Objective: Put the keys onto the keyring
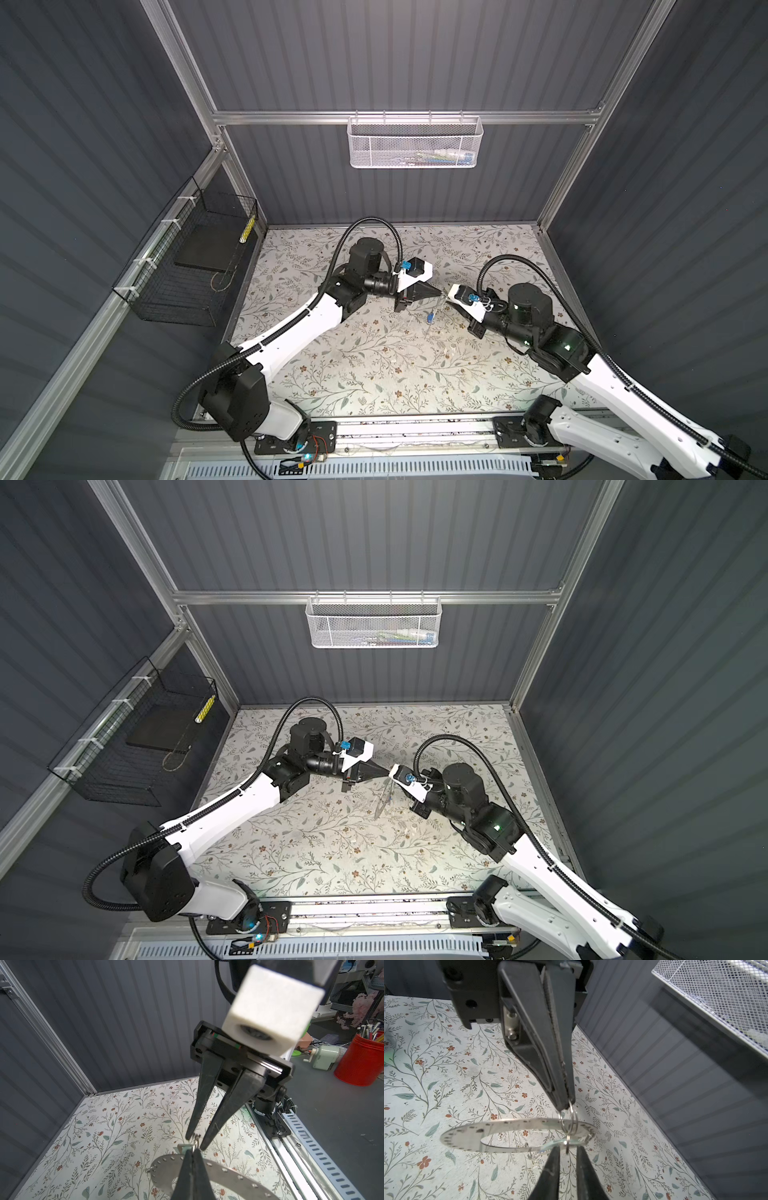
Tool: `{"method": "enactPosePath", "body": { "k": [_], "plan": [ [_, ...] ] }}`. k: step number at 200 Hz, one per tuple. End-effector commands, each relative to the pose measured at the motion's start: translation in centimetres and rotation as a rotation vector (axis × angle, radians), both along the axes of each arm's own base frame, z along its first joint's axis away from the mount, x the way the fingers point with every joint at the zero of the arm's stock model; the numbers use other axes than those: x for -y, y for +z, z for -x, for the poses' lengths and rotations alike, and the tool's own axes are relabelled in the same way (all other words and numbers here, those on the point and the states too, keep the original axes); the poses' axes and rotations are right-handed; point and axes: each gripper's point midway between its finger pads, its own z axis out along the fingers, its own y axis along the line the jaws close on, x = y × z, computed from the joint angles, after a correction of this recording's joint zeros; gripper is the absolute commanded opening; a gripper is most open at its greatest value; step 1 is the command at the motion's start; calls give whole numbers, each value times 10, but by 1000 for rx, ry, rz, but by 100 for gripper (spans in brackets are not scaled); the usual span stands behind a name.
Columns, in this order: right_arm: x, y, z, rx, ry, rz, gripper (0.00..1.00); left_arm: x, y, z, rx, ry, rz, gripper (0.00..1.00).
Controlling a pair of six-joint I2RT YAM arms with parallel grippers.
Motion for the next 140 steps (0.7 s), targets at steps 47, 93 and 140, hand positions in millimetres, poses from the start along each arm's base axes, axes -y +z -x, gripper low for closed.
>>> {"method": "enactPosePath", "body": {
  "k": [47,93,140],
  "plan": [
    [-2,15,0,55,13,4,18,-2,15,5,18,-14,17,0],
    [-2,20,-1,74,9,-1,13,-2,13,4,16,-16,9,0],
    [-4,15,0,59,23,12,6,-1,13,3,17,-13,6,0]
  ]
}}
